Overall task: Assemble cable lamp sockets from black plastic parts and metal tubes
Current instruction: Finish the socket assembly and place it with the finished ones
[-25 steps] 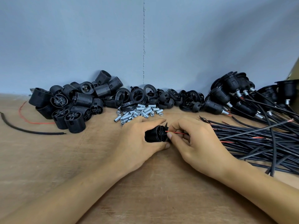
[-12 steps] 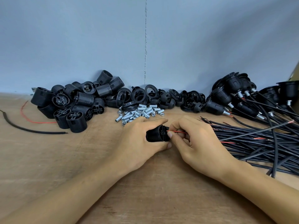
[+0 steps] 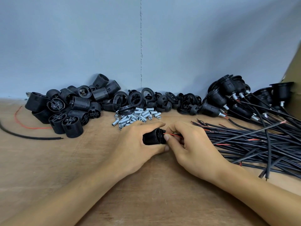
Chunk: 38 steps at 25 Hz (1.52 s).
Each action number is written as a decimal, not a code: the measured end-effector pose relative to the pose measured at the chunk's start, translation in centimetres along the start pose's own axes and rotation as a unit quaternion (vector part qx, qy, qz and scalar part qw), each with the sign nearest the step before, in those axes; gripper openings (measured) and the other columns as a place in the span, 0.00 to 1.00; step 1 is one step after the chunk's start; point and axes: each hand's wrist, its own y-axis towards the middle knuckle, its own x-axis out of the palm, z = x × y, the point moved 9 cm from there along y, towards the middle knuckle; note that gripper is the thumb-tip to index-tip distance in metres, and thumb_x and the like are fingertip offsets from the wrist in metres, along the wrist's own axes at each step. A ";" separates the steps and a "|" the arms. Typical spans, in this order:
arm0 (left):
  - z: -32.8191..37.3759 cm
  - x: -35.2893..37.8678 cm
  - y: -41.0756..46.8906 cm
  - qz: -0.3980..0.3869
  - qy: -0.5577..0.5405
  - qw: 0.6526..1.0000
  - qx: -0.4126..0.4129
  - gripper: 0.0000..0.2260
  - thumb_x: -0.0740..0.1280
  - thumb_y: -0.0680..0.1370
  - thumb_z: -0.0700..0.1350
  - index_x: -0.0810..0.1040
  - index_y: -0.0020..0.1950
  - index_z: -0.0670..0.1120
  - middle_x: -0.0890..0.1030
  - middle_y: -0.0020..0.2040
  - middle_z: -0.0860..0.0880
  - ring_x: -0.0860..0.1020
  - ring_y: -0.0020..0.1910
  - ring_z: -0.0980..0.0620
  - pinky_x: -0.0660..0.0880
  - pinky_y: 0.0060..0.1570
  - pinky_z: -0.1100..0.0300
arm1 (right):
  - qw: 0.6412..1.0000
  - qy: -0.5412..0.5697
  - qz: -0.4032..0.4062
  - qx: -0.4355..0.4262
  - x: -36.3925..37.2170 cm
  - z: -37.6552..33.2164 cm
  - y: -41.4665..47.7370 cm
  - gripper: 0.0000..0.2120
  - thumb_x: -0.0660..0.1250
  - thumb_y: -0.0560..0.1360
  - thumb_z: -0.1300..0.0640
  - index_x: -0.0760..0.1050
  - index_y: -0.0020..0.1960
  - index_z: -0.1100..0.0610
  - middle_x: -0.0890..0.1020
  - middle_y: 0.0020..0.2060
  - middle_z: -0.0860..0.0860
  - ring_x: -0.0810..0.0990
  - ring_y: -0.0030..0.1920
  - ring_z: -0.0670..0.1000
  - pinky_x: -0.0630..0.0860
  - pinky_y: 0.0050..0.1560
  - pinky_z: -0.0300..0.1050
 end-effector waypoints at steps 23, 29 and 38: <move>-0.4 0.7 0.4 -0.035 -0.084 0.996 0.012 0.17 0.77 0.65 0.55 0.83 0.53 0.58 0.85 0.49 0.54 0.83 0.52 0.52 0.79 0.57 0.43 | 1.000 0.004 0.019 -0.005 -0.6 0.0 -0.2 0.04 0.70 0.78 0.59 0.76 0.45 0.52 0.74 0.37 0.39 0.74 0.42 0.38 0.66 0.43 0.27; -0.1 0.5 0.1 -0.015 -0.066 0.998 0.001 0.14 0.79 0.65 0.53 0.84 0.49 0.56 0.85 0.44 0.55 0.83 0.47 0.54 0.79 0.51 0.45 | 1.000 0.009 0.011 0.007 -0.6 0.2 -0.2 0.06 0.70 0.77 0.59 0.77 0.43 0.53 0.75 0.35 0.41 0.74 0.40 0.40 0.66 0.39 0.28; -0.1 0.1 0.0 0.005 -0.061 0.998 -0.016 0.14 0.82 0.66 0.48 0.85 0.50 0.55 0.85 0.43 0.57 0.83 0.46 0.56 0.79 0.51 0.48 | 0.994 0.065 0.047 0.078 -1.1 1.4 -0.1 0.09 0.72 0.76 0.55 0.77 0.39 0.45 0.80 0.39 0.37 0.78 0.40 0.42 0.69 0.39 0.28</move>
